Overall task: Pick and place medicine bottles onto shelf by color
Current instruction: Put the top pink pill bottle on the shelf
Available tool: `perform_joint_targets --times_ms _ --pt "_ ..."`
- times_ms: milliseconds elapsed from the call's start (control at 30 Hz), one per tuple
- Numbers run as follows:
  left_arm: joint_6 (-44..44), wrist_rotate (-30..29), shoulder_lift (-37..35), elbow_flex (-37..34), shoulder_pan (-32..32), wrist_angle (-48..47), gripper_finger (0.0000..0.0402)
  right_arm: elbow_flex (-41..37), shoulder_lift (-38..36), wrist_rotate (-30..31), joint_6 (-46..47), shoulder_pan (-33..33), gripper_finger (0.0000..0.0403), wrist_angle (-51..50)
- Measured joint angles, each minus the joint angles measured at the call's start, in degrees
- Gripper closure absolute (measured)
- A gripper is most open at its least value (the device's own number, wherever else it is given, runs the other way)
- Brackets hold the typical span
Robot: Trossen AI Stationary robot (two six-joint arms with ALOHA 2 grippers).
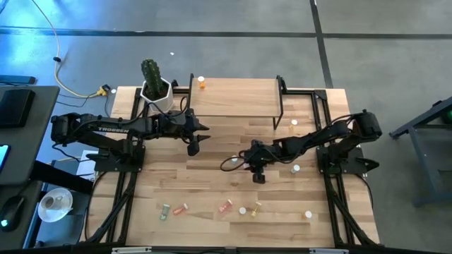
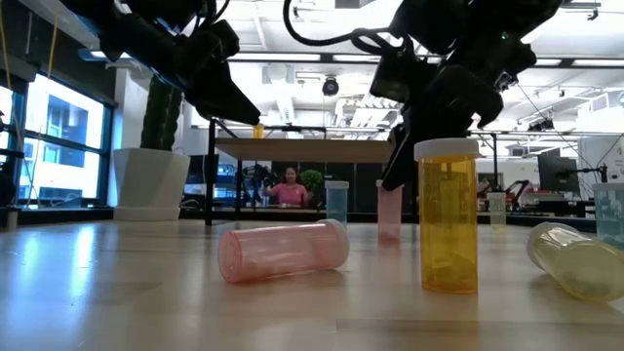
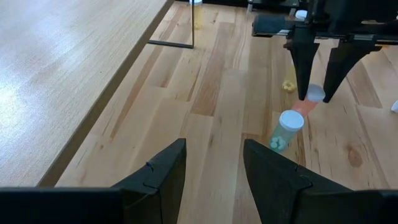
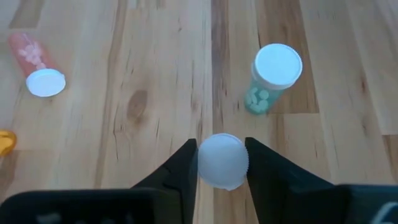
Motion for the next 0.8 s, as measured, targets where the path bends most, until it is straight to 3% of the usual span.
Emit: perform_joint_targets --times_ms 367,567,800 --pt "0.02 0.00 0.00 0.00 0.00 0.00 0.0250 -0.09 -8.35 1.97 -2.12 -0.02 0.0298 -2.33" --pt "0.02 0.00 0.00 0.02 -0.02 -0.01 0.0250 -0.09 -18.78 8.94 -4.59 -1.96 0.0297 -2.45" --pt "1.07 -0.02 0.00 0.04 0.00 0.02 0.0250 -0.07 -29.58 19.99 -10.08 -10.08 0.0297 0.02"
